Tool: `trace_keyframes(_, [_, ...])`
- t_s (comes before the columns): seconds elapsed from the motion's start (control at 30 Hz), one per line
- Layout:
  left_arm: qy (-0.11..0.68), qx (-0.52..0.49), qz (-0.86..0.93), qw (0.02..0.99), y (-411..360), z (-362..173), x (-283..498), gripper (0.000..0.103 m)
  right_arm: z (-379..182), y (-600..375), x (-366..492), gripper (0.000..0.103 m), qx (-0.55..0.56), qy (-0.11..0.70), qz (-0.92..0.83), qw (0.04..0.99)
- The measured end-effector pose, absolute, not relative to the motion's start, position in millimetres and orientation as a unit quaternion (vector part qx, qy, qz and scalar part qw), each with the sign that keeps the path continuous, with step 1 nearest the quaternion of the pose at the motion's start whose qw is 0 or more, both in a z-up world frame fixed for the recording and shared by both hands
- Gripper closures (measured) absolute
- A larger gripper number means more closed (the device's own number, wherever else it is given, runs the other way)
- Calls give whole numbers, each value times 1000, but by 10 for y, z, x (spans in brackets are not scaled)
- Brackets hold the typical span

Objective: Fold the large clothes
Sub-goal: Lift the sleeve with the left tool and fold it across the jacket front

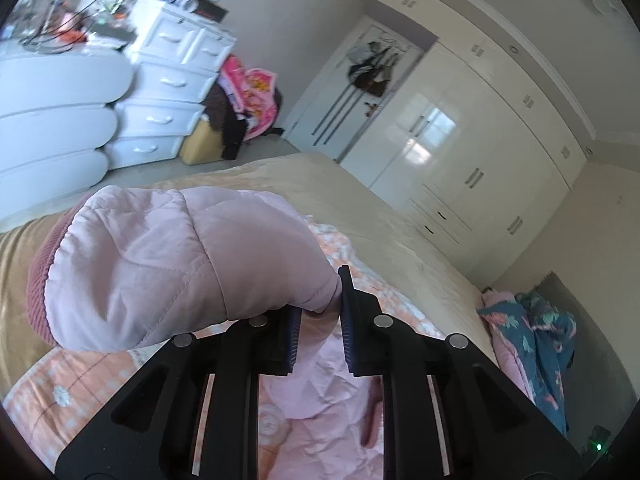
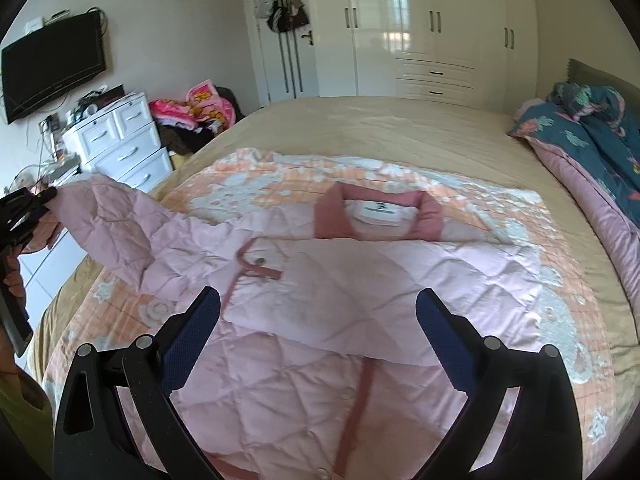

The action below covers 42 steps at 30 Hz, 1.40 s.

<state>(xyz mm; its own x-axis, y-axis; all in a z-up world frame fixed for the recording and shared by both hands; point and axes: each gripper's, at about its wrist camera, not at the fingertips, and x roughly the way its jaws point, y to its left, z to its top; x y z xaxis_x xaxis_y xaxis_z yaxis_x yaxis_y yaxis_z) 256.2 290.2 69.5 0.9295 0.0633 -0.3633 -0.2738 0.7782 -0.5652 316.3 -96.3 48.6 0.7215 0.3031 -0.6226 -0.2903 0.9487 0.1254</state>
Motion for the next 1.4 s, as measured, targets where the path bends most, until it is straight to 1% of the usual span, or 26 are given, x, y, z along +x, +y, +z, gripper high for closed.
trace_keyframes(0.4, [163,-270,7,949,2176,866,2694,93,379,-1470,3127,5,39,339,133,931])
trace_keyframes(0.77, [176,-217,-57,958,1552,898,2761,93,164,-1842,3053,5,51,348,110,929])
trace_keyframes(1.0, [187,-186,-90,960,1246,850,2780,93,90,-2146,3009,5,79,344,93,931])
trace_keyframes(1.4, [210,-108,-135,962,719,654,2830,93,223,-2564,2920,5,106,324,63,938])
